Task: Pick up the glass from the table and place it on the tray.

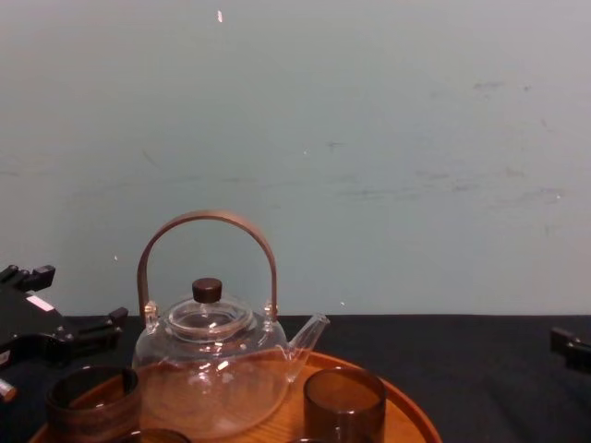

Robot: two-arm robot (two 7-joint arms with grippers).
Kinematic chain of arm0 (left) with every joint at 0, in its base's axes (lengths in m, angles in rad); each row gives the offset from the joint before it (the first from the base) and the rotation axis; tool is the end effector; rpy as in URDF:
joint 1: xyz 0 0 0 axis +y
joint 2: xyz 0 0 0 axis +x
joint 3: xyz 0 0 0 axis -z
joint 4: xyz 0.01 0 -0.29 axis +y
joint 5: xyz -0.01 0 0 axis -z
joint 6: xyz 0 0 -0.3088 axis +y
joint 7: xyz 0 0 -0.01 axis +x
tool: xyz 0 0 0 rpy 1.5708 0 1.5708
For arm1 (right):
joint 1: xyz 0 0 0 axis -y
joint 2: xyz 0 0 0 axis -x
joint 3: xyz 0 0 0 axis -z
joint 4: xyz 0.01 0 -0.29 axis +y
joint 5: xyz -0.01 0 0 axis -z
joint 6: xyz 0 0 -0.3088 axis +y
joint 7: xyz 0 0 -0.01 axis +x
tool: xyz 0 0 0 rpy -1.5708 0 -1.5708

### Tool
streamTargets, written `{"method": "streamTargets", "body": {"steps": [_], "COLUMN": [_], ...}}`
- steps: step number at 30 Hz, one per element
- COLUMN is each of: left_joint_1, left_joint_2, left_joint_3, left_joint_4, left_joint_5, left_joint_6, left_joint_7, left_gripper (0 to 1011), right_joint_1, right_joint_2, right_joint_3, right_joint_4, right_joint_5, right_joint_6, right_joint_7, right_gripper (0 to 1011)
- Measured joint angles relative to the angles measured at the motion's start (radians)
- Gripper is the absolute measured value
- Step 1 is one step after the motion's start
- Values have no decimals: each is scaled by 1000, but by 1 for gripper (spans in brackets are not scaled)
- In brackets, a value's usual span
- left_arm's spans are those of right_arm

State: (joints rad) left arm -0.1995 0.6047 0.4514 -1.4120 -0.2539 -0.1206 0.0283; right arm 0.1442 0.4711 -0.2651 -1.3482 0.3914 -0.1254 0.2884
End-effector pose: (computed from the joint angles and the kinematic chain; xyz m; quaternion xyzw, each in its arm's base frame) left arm 0.3581 0.0827 -0.3023 0.1415 -0.1325 0.5799 0.7913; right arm 0.3574 -0.0934 -0.3185 -0.0565 -0.0156 -0.5372 0.8414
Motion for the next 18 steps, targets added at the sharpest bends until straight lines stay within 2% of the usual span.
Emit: {"method": "streamTargets", "body": {"steps": [18], "left_joint_1": [0], "left_joint_2": [0], "left_joint_3": [0], "left_joint_4": [0], "left_joint_5": [0], "left_joint_6": [0], "left_joint_7": [0], "left_gripper": [1001], "right_joint_1": [0], "right_joint_2": [2], "right_joint_3": [-2], "right_joint_4": [-2], "right_joint_5": [4], "right_joint_6": [1], "right_joint_7": [1], "right_gripper": [1002]}}
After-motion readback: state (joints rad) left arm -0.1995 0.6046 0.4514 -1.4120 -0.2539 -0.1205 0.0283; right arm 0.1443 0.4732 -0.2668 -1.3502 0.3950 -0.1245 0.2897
